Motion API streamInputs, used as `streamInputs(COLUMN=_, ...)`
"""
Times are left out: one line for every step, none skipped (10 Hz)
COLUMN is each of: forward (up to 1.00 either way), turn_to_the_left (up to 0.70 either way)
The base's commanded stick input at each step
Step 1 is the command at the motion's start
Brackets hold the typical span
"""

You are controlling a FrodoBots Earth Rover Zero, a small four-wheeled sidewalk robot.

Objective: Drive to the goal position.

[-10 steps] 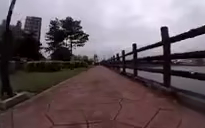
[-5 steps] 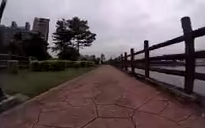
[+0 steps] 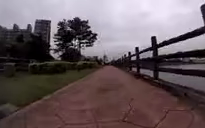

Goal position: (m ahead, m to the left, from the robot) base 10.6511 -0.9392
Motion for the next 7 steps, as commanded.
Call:
streamInputs(forward=1.00, turn_to_the_left=0.00)
streamInputs(forward=1.00, turn_to_the_left=0.00)
streamInputs(forward=1.00, turn_to_the_left=0.00)
streamInputs(forward=1.00, turn_to_the_left=0.00)
streamInputs(forward=1.00, turn_to_the_left=0.00)
streamInputs(forward=1.00, turn_to_the_left=0.00)
streamInputs(forward=1.00, turn_to_the_left=0.00)
